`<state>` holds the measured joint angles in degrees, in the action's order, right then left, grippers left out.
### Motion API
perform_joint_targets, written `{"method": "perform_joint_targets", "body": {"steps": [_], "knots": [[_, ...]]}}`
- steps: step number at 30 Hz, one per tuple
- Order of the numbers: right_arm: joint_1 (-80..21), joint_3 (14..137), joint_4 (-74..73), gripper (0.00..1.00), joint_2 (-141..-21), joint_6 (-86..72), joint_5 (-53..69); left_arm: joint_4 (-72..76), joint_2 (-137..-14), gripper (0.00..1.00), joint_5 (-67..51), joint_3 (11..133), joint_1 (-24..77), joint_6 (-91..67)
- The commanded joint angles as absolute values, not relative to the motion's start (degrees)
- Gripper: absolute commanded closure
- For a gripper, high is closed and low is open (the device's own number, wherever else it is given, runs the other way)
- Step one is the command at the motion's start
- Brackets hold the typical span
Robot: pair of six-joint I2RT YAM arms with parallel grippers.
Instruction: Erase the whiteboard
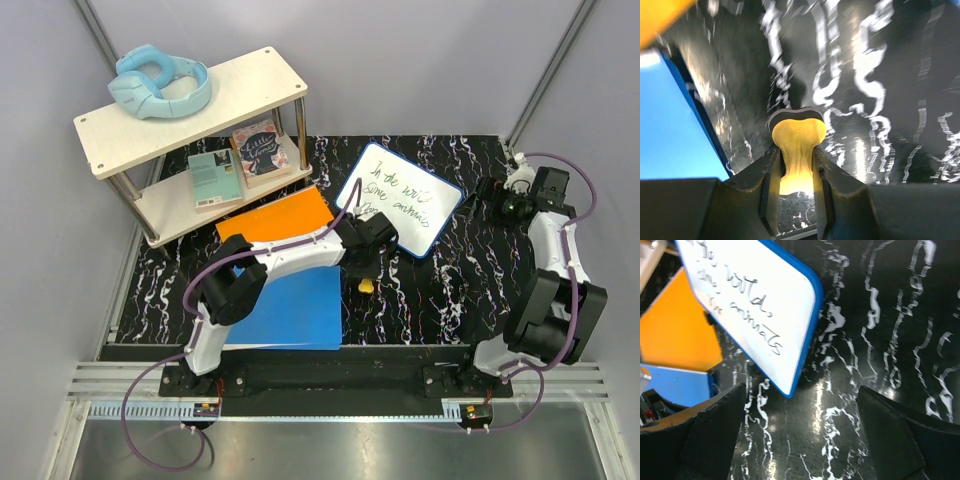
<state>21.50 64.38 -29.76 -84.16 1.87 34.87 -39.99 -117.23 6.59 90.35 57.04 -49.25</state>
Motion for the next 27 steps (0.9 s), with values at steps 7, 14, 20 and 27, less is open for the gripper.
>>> {"method": "perform_joint_targets", "body": {"steps": [7, 14, 20, 27], "knots": [[21.80, 75.31, -29.97, 0.04, -99.91, 4.48, 50.97, -39.90, -111.18, 1.00, 13.01, 97.91, 51.69, -35.69], [21.71, 81.38, -29.62, 0.11, -108.45, 4.13, 55.11, -37.71, -110.74, 1.00, 9.93, 99.22, 45.00, -31.91], [21.71, 81.74, -22.96, 0.24, -111.62, 0.89, 60.38, -35.95, -113.02, 1.00, 7.74, 102.03, 42.19, -28.74], [21.71, 79.10, -19.16, 0.37, -111.27, 2.11, 64.85, -32.79, -116.63, 1.00, 5.72, 104.33, 40.52, -27.95]]}}
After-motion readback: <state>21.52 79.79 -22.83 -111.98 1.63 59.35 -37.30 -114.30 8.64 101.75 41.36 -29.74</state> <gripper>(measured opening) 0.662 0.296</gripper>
